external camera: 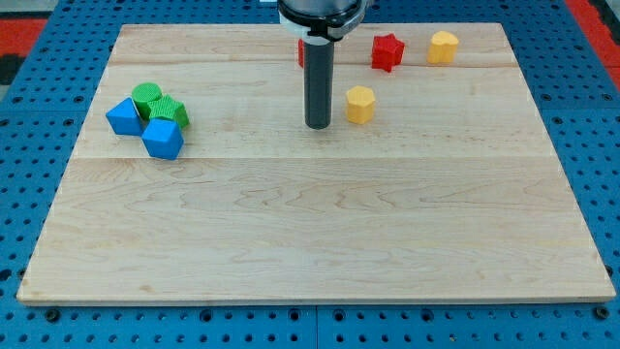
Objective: Move your arm to the bottom right of the yellow hexagon
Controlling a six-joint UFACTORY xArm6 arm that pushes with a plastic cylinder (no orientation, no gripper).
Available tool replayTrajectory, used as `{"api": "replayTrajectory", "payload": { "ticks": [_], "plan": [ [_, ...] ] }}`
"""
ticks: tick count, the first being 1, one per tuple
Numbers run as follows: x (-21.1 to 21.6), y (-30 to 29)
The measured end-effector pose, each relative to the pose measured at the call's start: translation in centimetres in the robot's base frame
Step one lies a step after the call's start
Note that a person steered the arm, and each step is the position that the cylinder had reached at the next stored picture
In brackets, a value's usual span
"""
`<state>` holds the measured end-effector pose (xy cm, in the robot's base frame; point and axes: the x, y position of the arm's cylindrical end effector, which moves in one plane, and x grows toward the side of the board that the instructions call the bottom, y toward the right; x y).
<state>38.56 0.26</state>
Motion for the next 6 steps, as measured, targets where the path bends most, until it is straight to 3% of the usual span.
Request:
{"api": "replayTrajectory", "payload": {
  "ticks": [3,5,6],
  "plan": [
    [0.0,-3.4],
    [2.9,8.4],
    [1.1,8.6]
  ]
}}
